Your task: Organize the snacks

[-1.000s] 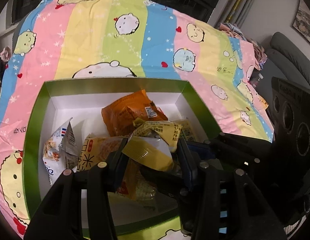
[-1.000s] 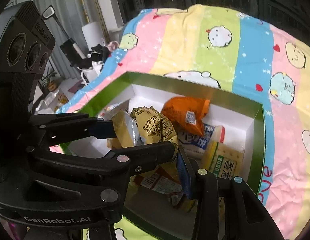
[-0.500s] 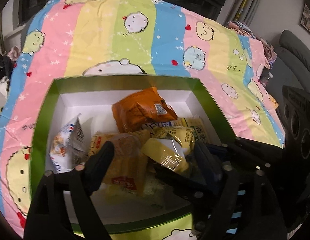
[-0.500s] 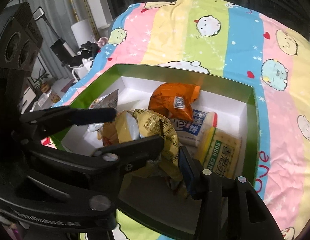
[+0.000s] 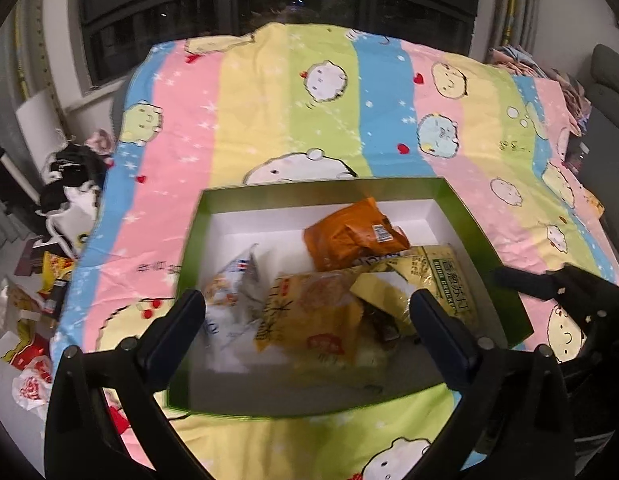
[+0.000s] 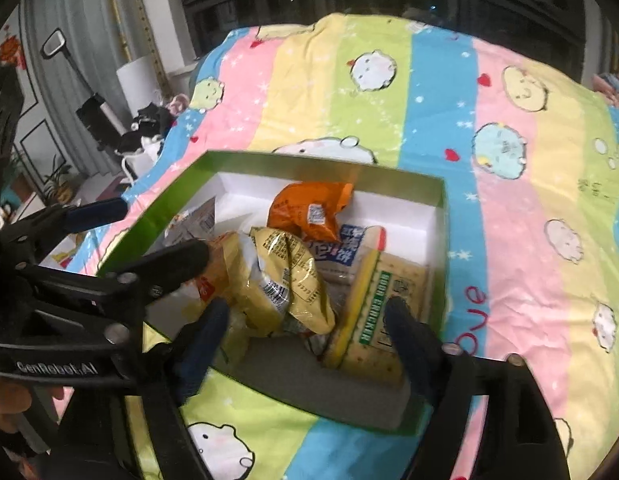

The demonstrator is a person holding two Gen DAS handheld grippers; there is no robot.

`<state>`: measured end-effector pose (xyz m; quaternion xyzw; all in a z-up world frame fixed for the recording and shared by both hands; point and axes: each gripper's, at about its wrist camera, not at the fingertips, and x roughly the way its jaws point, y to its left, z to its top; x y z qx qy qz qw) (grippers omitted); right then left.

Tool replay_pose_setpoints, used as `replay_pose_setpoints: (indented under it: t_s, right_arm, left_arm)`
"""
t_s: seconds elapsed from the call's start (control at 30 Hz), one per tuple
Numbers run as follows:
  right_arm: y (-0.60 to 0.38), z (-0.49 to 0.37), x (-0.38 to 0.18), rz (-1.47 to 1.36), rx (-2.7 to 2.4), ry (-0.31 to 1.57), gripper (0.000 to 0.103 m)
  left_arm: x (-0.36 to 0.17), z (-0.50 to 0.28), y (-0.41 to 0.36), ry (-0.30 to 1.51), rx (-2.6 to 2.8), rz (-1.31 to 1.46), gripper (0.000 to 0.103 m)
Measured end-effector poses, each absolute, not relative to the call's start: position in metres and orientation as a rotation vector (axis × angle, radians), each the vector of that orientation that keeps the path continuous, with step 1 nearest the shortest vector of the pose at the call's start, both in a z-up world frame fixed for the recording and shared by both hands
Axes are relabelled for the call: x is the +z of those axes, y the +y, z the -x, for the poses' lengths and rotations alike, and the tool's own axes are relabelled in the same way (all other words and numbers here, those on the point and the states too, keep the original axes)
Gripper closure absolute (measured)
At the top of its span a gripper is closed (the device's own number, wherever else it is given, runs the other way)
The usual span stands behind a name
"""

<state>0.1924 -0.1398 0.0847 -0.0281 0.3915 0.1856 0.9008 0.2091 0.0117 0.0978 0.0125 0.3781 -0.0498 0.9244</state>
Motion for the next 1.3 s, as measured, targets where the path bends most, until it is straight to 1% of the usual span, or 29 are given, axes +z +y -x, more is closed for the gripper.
replay_pose_setpoints:
  t_s: [0.03, 0.23, 0.57, 0.97, 1.3]
  right_arm:
    - [-0.142, -0.189, 0.089, 0.055, 0.378, 0.797, 0.010]
    - [-0.148, -0.173, 0.107, 0.058, 0.317, 0.759, 0.008]
    - [-0.141, -0.149, 0.132, 0.114, 0.300, 0.750, 0.008]
    - [-0.124, -0.125, 0.171, 0.145, 0.310, 0.696, 0.008]
    - [-0.126, -0.123, 0.179, 0.144, 0.307, 0.680, 0.008]
  left_arm:
    - [0.101, -0.205, 0.015, 0.770, -0.086, -0.023, 0.000]
    - [0.115, -0.191, 0.028, 0.799, -0.009, 0.027, 0.000]
    - [0.129, -0.165, 0.035, 0.864, 0.059, 0.040, 0.000]
    - [0.161, -0.151, 0.044, 0.856, 0.099, 0.050, 0.000]
    - [0.174, -0.151, 0.045, 0.837, 0.102, 0.053, 0.000]
